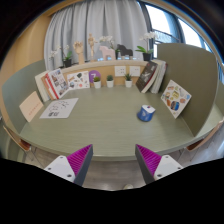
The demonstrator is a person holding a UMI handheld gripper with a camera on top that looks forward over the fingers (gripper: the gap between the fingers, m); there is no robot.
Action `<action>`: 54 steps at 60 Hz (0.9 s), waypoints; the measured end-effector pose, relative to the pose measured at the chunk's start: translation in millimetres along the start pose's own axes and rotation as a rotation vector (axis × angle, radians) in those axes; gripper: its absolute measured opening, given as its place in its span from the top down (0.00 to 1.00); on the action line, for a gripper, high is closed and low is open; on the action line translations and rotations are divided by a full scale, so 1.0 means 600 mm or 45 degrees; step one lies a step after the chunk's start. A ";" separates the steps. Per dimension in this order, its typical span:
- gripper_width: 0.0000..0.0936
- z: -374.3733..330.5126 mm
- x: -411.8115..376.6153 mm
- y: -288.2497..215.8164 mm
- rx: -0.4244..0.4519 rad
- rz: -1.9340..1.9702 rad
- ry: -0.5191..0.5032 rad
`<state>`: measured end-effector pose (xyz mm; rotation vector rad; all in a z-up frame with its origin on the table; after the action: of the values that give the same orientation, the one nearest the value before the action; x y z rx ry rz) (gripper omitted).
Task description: Arrange mouse
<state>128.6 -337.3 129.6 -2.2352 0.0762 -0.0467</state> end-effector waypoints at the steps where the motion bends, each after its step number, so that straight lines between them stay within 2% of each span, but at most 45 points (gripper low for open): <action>1: 0.09 0.012 0.017 0.003 -0.005 0.005 0.014; 10: 0.09 0.093 0.123 -0.010 -0.058 0.028 0.130; 18: 0.09 0.178 0.184 -0.044 -0.087 0.023 0.178; 38: 0.09 0.360 0.206 -0.155 -0.176 0.012 0.092; 50: 0.13 0.429 0.180 -0.205 -0.238 -0.012 0.008; 54: 0.19 0.444 0.176 -0.213 -0.258 -0.034 -0.006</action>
<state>254.7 -57.4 66.6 -2.4387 0.0504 -0.0503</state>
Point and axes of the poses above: the point between the fingertips, and its own axes, seen from behind it with the camera up: x to the right, y down, z forward, the way the camera looks, the point moved 10 cm from there along -z, backward, against the way the camera looks, and after that the axes turned 6 degrees about y, right-handed, at the moved point
